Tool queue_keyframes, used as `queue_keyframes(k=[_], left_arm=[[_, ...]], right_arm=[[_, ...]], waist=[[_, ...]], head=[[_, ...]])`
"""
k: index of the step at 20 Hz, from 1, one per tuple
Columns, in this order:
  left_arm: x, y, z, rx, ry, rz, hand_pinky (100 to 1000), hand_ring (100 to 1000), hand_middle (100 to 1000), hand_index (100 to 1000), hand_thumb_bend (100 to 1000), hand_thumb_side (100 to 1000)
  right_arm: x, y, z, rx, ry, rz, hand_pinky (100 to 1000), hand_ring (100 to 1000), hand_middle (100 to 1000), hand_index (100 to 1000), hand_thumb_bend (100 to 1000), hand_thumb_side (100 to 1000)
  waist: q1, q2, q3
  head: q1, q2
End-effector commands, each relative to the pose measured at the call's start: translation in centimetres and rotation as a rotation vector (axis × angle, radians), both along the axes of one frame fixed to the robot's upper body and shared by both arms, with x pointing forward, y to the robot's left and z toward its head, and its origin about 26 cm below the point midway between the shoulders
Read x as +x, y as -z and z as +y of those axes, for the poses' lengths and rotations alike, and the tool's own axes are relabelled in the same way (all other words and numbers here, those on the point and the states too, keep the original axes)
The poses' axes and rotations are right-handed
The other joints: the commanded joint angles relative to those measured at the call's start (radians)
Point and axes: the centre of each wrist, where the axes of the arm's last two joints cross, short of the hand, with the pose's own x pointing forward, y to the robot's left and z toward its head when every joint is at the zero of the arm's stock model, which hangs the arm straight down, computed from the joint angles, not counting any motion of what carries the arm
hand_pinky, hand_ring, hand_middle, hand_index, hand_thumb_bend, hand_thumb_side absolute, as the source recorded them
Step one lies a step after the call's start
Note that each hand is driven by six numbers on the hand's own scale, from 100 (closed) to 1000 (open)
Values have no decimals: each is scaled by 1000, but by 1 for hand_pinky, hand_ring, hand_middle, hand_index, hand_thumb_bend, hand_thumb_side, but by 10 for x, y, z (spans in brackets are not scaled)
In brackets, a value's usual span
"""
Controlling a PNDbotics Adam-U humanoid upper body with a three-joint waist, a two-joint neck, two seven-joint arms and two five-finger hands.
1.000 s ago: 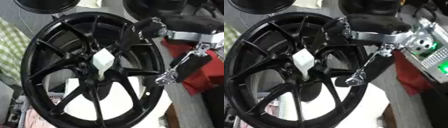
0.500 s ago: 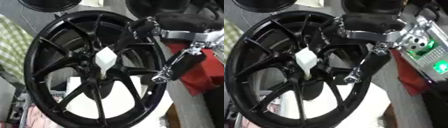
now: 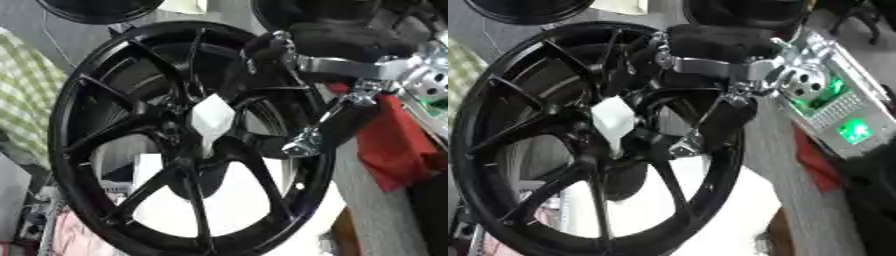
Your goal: Pull the pin out of the wheel hub.
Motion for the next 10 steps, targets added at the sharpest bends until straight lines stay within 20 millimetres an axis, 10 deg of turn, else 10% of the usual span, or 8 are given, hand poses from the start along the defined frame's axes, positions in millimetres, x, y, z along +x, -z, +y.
queue_keyframes(k=[1, 10], left_arm=[[-2, -10, 1, 8, -7, -38, 682, 638, 548, 674, 100, 748], [-1, -12, 0, 3, -2, -48, 682, 638, 549, 674, 100, 748]], right_arm=[[6, -5, 0, 0, 30, -37, 915, 851, 733, 802, 464, 123], [26, 1, 2, 4, 93, -38, 916, 851, 736, 810, 471, 111]], waist=[[5, -19, 5], [4, -12, 32]], head=[[-21, -10], [-53, -18]])
